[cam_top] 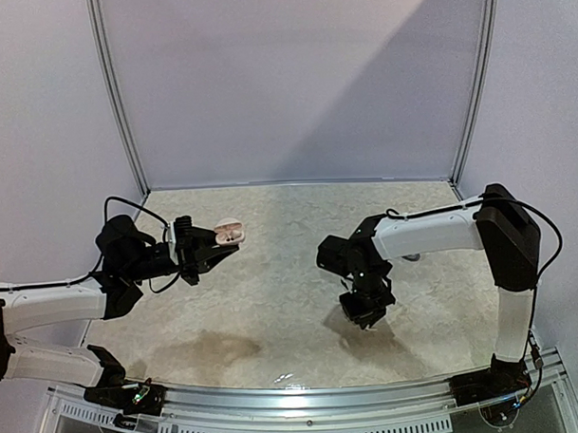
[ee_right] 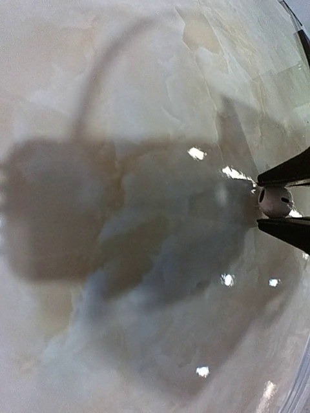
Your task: Insert the wireless bluetooth earbuds into the charging case
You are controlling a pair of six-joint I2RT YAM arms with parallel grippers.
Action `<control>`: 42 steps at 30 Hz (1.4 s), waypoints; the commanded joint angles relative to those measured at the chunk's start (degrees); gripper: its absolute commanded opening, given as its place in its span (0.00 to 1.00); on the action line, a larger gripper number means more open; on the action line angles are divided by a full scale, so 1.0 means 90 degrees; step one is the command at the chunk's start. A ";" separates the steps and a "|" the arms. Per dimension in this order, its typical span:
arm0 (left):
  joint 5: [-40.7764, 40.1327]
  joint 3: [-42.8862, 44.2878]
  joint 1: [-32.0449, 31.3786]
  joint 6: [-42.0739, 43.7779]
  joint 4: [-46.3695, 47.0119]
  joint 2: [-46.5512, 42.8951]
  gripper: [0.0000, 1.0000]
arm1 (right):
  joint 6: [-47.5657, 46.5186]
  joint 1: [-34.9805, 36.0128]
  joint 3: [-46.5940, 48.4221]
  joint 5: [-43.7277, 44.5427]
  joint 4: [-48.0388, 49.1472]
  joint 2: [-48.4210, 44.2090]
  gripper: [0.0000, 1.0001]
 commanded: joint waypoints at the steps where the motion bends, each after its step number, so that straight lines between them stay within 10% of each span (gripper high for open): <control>1: -0.0073 0.0013 0.0028 -0.0154 -0.0093 -0.0031 0.00 | -0.0297 0.0020 0.0572 -0.0474 -0.0028 -0.0101 0.04; 16: 0.2746 0.2123 0.0008 0.0385 -0.2601 0.0999 0.00 | -0.3441 0.0013 0.4303 -0.3322 0.1261 -0.1691 0.03; 31: 0.3811 0.4215 -0.0703 0.3526 -0.7235 0.1829 0.00 | -0.3800 0.0061 0.5297 -0.6192 0.2964 -0.0872 0.00; 42: 0.3678 0.4425 -0.0909 0.4113 -0.7742 0.1887 0.00 | -0.5209 0.0300 0.5021 -0.6667 0.1995 -0.0753 0.00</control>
